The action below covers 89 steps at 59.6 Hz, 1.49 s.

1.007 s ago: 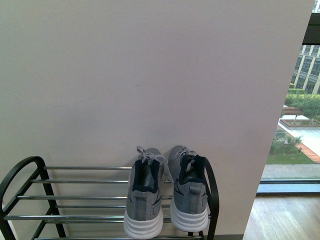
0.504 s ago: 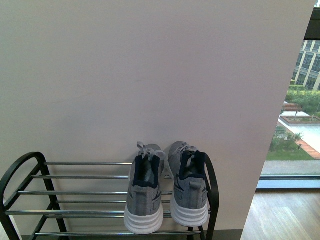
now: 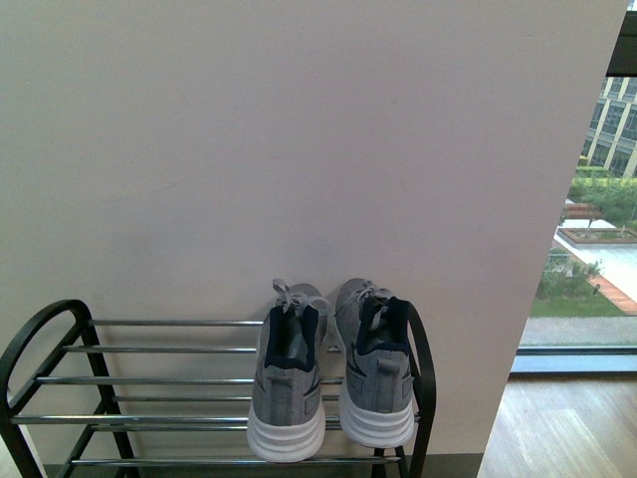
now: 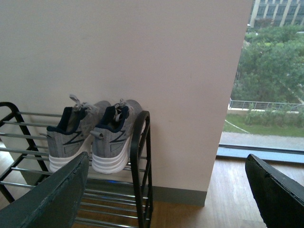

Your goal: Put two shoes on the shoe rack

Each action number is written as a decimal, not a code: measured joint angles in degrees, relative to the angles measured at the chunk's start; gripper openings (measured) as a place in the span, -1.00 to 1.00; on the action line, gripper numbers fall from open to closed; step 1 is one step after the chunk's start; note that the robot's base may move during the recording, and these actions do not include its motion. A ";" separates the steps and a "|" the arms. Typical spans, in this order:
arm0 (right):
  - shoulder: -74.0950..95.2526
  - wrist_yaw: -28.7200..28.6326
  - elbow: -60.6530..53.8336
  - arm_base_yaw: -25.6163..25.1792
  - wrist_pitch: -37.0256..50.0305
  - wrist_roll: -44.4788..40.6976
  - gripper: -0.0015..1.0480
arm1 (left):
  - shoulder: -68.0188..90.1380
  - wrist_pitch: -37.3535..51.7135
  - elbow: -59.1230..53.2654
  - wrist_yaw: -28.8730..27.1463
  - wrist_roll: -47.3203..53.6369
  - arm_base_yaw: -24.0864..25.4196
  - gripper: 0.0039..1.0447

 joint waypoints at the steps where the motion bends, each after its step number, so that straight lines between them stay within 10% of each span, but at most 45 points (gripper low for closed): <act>1: 0.00 0.00 0.00 0.00 0.00 0.00 0.82 | -0.55 -0.50 0.00 0.00 0.00 0.00 -0.98; 67: 0.00 0.02 0.00 0.00 0.00 0.00 0.82 | -21.84 -22.71 0.00 0.00 -0.04 0.04 -0.97; 89: 0.00 0.02 0.00 0.00 0.00 0.00 0.82 | -21.86 -22.71 0.00 0.00 -0.02 0.04 0.18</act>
